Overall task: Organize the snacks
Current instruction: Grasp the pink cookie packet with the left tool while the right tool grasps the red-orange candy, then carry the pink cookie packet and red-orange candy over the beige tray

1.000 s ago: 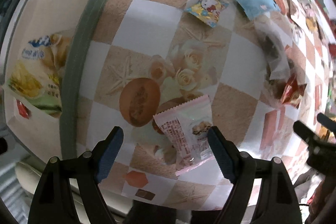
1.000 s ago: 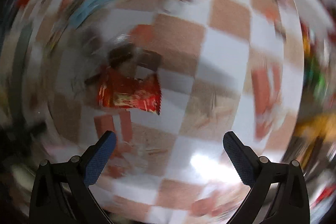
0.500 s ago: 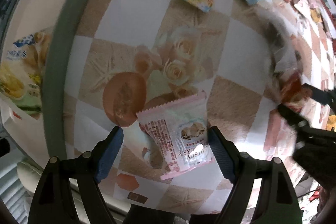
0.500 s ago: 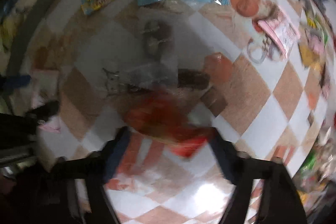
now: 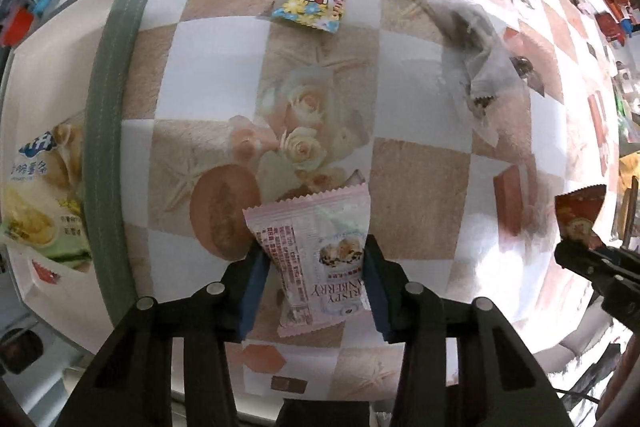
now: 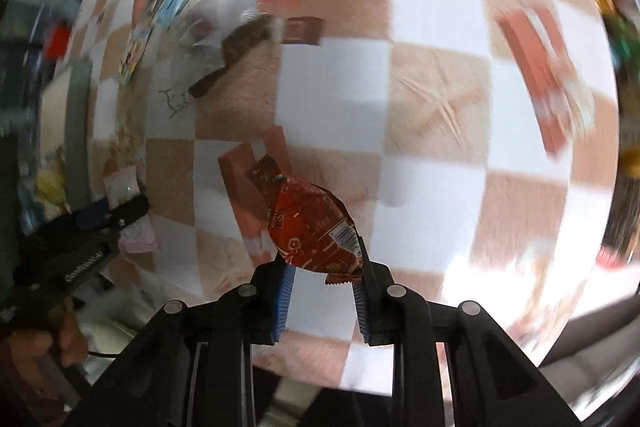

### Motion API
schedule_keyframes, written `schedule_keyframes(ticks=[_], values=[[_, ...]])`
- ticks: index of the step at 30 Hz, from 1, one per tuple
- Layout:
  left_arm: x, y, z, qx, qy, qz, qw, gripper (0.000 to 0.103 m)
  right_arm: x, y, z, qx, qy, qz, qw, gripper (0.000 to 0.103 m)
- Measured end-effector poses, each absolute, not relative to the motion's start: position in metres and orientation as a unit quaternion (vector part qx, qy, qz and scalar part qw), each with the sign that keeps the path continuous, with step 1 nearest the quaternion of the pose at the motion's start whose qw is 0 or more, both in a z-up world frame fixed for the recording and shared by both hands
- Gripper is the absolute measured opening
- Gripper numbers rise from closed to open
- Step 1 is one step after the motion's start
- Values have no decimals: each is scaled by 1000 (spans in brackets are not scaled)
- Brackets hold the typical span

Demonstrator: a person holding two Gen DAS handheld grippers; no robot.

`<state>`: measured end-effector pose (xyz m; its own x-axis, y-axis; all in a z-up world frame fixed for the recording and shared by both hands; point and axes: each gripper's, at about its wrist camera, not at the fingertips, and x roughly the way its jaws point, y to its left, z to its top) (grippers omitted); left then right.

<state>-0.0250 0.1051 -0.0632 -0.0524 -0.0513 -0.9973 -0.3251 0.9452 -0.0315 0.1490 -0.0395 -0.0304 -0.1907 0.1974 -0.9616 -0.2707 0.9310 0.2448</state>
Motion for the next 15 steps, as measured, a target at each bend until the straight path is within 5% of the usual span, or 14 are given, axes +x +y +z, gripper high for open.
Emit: schedule_keyframes(ticks=[15], values=[[-35,102,23,-82,676,43,731,49,94,-63,33,8,732,177,658,28]])
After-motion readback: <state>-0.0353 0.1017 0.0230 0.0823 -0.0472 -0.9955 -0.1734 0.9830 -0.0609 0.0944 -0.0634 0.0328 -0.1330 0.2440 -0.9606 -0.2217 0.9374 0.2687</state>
